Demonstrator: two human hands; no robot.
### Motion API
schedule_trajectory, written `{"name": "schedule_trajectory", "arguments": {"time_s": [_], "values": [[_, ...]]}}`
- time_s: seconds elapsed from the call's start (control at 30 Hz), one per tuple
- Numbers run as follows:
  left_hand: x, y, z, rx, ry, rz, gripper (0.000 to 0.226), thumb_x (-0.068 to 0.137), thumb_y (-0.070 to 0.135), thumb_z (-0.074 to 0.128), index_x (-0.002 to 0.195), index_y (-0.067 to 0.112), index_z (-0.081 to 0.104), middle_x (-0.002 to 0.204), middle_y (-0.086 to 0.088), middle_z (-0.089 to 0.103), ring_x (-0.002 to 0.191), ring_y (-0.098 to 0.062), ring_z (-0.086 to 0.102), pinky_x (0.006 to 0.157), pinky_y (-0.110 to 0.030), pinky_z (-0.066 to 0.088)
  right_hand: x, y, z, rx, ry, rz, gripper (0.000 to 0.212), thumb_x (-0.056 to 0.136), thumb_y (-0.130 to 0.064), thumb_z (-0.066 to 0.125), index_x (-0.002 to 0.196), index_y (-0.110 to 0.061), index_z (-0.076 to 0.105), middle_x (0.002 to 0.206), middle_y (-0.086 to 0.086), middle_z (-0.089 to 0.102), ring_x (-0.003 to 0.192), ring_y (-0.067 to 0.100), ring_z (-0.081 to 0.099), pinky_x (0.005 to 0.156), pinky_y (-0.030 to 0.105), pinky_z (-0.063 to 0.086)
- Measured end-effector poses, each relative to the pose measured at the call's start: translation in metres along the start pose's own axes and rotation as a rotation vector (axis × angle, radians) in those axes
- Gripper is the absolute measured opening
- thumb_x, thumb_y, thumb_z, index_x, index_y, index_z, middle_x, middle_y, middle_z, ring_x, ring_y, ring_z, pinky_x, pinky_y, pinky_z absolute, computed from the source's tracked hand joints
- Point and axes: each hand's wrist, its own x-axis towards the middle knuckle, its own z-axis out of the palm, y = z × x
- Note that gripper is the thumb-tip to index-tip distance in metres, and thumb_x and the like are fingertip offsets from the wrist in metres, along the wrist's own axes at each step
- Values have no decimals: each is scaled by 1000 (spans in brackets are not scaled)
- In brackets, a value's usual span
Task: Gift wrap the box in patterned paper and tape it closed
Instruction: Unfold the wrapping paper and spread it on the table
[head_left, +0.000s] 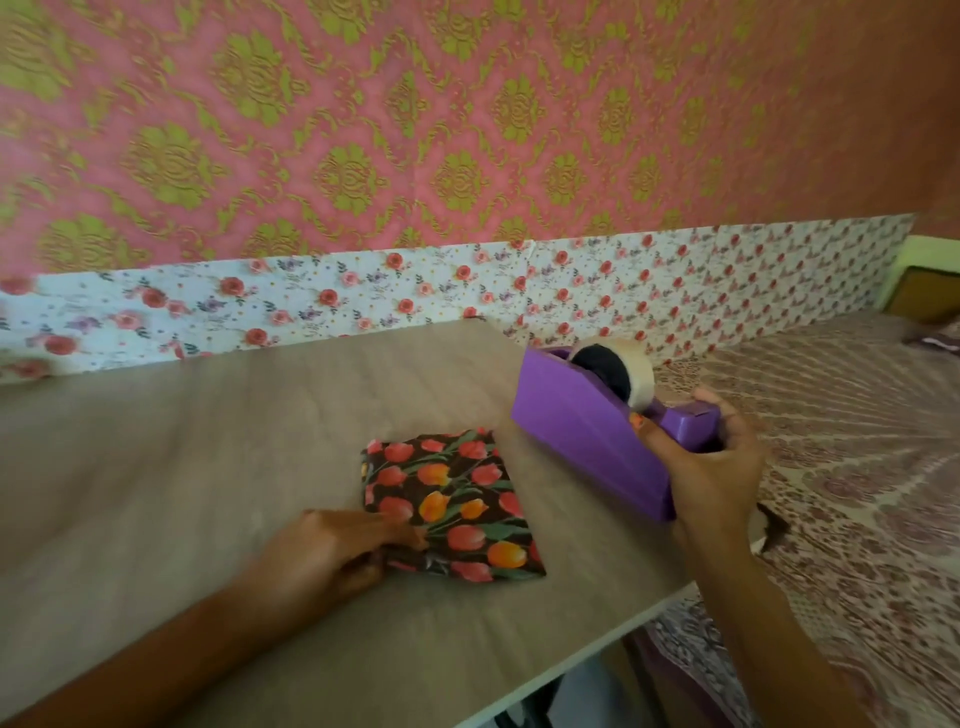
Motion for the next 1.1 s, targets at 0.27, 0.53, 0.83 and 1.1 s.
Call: {"name": "schedule_trajectory", "arguments": {"time_s": [0.27,0.53,0.83,1.1], "values": [[-37,-3,-36,157,37,22,35,76,24,49,106,31,64,102,13,71,95,-2,64,81,-13,46,-38,-1,19,-355,24,-184,75,67,-6,81,132,-7,42,131,15,46,118,26,46,98,34,40],[-72,-30,-78,270,227,-178,37,73,29,46,108,35,55,99,10,73,85,-11,69,69,-21,50,-144,-45,142,-251,-849,-582,51,66,-61,67,103,-27,69,103,-12,67,99,0,58,89,13,43],[-93,-75,-83,-313,899,-856,50,77,9,75,122,19,55,120,-1,62,106,-11,59,90,-30,49,-177,-12,268,-147,-966,-321,18,73,-25,71,87,-14,75,77,-8,71,69,2,65,64,18,50],[-99,-93,-71,-506,906,-882,28,67,55,73,91,40,71,96,13,73,97,-5,67,87,-32,53,-187,4,289,184,-1082,16,9,72,-5,76,75,-14,74,77,7,73,71,12,64,69,24,50]]}}
